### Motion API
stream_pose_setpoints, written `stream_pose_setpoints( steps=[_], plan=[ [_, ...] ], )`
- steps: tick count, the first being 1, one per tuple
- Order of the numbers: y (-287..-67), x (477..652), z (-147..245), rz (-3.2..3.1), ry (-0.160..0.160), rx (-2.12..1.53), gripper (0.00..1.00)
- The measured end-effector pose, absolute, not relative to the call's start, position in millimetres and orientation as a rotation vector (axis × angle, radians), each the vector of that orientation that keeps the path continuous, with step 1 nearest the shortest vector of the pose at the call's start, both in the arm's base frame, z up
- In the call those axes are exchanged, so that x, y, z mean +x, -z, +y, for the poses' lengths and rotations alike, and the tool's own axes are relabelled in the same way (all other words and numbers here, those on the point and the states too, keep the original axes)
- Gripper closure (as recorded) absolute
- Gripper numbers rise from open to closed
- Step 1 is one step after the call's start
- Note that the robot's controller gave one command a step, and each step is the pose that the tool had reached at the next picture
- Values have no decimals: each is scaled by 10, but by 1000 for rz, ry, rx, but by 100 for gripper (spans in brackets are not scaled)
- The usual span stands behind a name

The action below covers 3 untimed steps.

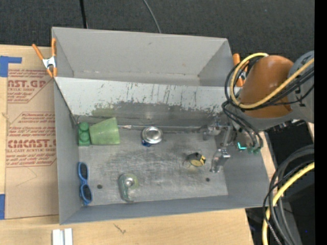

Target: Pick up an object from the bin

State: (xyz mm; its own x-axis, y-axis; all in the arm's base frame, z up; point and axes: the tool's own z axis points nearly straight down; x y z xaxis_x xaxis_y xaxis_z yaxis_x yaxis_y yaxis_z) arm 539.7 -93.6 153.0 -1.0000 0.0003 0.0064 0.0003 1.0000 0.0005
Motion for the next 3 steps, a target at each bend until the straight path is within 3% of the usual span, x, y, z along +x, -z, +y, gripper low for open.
stream_pose_setpoints(
  steps=[1,2,3],
  plan=[
    [-715,5426,-772,-3141,0,-245,0],
    [-1000,5216,-708,-3027,0,-844,0],
    [-995,5396,-712,-2982,1,-993,0]
  ],
)
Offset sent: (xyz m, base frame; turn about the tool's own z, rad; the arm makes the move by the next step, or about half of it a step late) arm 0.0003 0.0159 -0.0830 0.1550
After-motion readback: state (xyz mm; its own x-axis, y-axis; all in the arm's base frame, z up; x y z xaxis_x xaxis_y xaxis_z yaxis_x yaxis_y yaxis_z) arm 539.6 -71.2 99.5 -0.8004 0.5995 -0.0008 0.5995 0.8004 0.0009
